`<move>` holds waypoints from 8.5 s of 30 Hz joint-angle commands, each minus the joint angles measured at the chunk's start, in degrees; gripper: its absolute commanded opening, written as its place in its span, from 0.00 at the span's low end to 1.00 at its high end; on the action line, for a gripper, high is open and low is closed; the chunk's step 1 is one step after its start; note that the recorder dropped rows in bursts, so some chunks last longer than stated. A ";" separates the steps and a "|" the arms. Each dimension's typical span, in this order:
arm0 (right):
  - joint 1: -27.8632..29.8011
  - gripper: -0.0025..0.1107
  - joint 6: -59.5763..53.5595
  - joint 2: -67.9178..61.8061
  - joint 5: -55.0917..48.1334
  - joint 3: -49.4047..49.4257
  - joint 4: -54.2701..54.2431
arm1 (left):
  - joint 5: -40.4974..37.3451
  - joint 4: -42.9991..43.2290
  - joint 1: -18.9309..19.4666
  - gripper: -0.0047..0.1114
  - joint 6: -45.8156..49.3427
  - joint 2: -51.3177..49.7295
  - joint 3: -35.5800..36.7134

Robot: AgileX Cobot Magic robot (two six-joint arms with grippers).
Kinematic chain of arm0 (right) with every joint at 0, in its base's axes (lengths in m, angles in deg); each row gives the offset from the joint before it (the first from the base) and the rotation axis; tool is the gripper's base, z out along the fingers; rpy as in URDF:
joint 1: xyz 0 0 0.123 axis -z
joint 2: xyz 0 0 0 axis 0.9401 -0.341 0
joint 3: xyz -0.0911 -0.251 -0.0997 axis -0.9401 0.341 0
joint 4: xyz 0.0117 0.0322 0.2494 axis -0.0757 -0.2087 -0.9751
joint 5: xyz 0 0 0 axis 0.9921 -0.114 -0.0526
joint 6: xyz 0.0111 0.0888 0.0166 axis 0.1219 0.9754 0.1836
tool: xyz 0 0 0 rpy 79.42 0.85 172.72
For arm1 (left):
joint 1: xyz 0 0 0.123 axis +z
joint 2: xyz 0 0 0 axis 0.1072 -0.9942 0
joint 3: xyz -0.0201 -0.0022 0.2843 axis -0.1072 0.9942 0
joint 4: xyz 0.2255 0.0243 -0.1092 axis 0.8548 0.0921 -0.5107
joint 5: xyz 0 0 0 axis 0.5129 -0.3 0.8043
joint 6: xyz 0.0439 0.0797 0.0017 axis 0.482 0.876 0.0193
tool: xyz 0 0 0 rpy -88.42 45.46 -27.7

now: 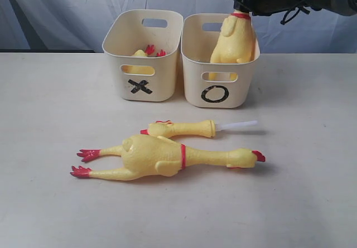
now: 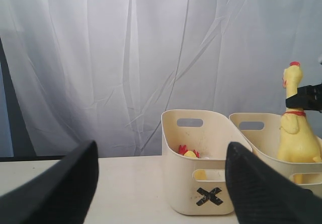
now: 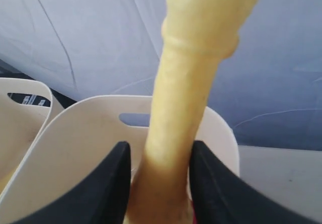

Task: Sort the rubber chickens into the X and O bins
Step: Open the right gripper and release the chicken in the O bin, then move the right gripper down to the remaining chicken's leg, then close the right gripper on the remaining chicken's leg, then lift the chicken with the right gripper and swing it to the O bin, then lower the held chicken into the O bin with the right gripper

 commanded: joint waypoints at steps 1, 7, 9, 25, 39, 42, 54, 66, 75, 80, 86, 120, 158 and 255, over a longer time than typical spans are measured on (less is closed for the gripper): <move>0.18 0.35 -0.57 0.15 0.24 -0.27 0.93 | 0.09 -0.24 0.02 0.61 0.17 0.32 0.27; 0.18 0.48 -0.57 0.15 0.10 -0.27 0.93 | 0.09 -0.24 0.02 0.61 0.17 0.32 0.27; 0.18 0.48 -0.57 0.15 0.10 -0.27 0.93 | 0.09 -0.24 0.02 0.61 0.17 0.32 0.27; 0.18 0.48 -0.57 5.94 -12.45 -0.27 1.36 | 0.08 -0.24 0.02 0.61 0.17 0.32 0.27; 0.07 0.48 -4.09 16.03 -33.16 -0.27 1.56 | -0.04 -0.24 0.02 0.61 0.17 0.32 0.27; -0.32 0.48 -6.96 18.03 -37.01 -0.27 1.13 | -0.04 -0.24 0.02 0.61 0.17 0.32 0.27; -6.36 0.44 -25.04 23.24 -47.83 4.34 -0.08 | -0.01 -0.24 0.02 0.61 0.17 0.32 0.27; -13.48 0.44 -34.03 25.56 -47.06 19.05 11.18 | 0.63 -0.24 0.02 0.61 0.48 0.32 0.27; -15.29 0.44 -44.92 27.88 -41.74 32.48 12.33 | 1.65 -0.24 0.02 0.61 1.51 0.32 0.27; -17.51 0.44 -48.97 27.88 -36.94 39.78 13.34 | 2.61 -0.24 0.02 0.61 1.51 0.32 0.27; -21.23 0.44 -50.31 27.88 -28.05 45.83 18.54 | 2.61 -0.24 0.02 0.61 1.62 0.32 0.27; -23.18 0.44 -51.40 19.14 -10.35 49.61 18.46 | 2.60 -0.24 0.02 0.61 1.62 0.32 0.27; -23.18 0.01 -50.59 34.24 -22.77 49.50 -5.07 | 2.60 -0.24 0.02 0.61 1.62 0.32 0.27; -1.94 0.01 -18.53 20.15 -30.89 43.08 -60.97 | 2.83 -0.24 0.02 0.61 1.64 0.32 0.27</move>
